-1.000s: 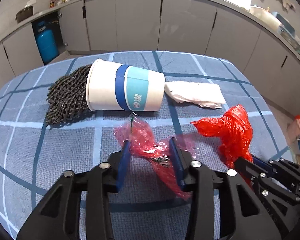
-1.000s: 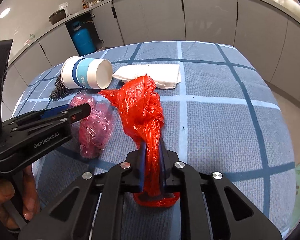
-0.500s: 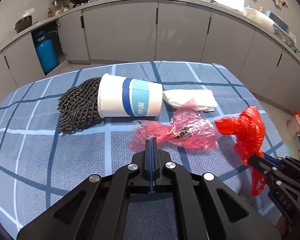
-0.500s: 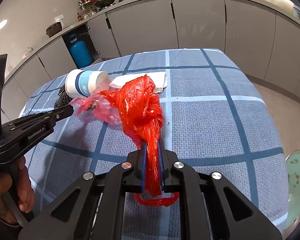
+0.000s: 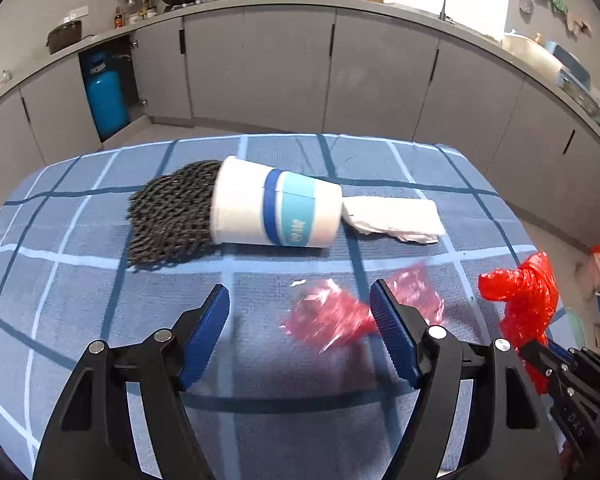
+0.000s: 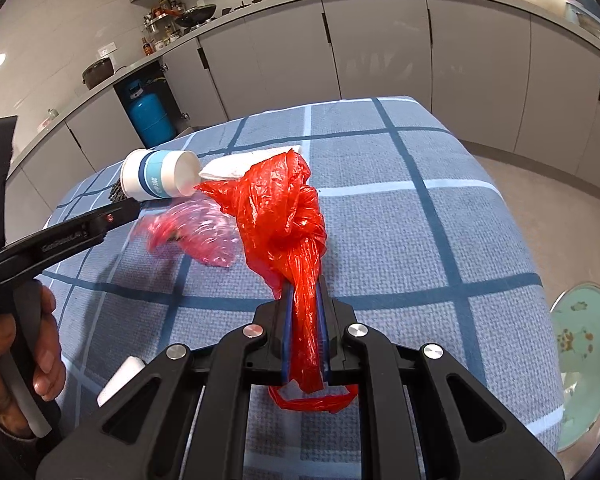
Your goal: Collect trash
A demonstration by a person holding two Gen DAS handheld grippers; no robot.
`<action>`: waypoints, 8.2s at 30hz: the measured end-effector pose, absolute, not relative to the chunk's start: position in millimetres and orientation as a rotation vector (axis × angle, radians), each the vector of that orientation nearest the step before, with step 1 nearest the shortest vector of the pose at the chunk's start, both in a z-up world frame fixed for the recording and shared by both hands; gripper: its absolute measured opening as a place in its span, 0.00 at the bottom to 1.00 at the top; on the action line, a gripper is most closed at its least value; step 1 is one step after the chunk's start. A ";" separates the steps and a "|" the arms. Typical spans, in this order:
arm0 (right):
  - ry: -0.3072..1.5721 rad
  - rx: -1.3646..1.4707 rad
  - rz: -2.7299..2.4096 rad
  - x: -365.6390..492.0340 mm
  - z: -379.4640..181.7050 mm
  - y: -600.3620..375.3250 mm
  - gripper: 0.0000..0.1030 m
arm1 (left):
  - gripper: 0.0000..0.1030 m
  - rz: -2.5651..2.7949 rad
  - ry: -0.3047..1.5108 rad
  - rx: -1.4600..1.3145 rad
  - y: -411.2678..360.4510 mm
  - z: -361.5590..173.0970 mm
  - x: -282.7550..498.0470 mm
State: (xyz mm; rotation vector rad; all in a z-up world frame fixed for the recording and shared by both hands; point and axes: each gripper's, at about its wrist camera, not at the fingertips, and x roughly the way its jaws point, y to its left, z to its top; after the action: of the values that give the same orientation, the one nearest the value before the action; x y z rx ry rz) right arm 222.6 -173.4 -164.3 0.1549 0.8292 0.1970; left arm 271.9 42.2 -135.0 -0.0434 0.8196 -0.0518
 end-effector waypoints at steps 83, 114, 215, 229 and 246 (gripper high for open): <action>0.663 0.323 -0.059 153.8 -141.0 -326.5 0.12 | 0.04 -0.286 0.739 0.304 -139.0 -96.4 235.8; 0.762 0.428 -0.409 104.6 -236.3 -502.4 0.73 | 0.56 -0.665 0.845 0.419 -342.0 -174.8 186.4; 0.743 0.037 0.216 207.7 -150.1 -133.3 0.64 | 0.04 -0.179 0.761 0.013 66.1 -124.6 302.0; 0.674 0.065 0.168 184.6 -130.4 -152.6 0.64 | 0.04 -0.150 0.605 0.157 29.7 -84.3 248.9; 0.619 0.147 -0.052 149.5 -124.9 -262.8 0.63 | 0.04 -0.384 0.565 0.253 -89.3 -73.3 201.7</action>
State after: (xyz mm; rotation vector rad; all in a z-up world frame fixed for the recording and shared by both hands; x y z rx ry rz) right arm 149.5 -262.8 -124.9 0.1474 0.6193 -0.0523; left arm 201.7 -89.3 -73.3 0.2533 0.5655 -0.3841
